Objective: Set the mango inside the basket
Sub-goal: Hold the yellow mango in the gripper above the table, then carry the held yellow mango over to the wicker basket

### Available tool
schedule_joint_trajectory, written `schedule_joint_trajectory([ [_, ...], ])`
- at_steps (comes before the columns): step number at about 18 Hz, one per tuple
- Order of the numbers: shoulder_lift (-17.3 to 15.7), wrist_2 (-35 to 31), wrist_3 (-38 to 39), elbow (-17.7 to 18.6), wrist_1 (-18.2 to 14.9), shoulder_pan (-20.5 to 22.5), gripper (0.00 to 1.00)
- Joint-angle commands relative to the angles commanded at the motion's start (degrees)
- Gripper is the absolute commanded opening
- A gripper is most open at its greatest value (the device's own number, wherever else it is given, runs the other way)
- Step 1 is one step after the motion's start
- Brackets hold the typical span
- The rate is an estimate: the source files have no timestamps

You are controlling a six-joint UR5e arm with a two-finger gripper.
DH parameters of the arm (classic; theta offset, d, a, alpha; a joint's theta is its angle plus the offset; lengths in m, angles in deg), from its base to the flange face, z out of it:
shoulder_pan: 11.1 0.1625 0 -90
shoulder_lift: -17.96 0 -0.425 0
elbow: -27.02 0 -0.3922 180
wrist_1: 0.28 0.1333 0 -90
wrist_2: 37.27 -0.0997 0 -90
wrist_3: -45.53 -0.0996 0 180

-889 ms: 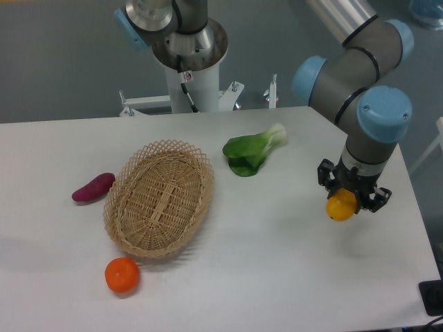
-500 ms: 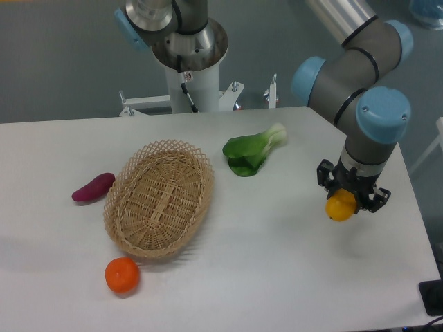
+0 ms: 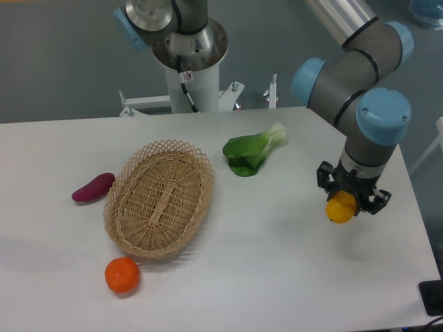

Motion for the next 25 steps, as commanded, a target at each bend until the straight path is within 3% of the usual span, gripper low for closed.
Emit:
schedule_joint_trajectory([
  [7,-1.14,-0.09,3.43,1.84,0.09,-3.95,0.52],
  [13,-4.48,0.09,6.76,4.75,0.09,-8.43,0.52],
  [21,-4.75,0.0,13.71,6.07,0.53,-15.73,0.53],
  [25,-7.38,0.0,14.33,10.27,0.79,-19.42,0.53],
])
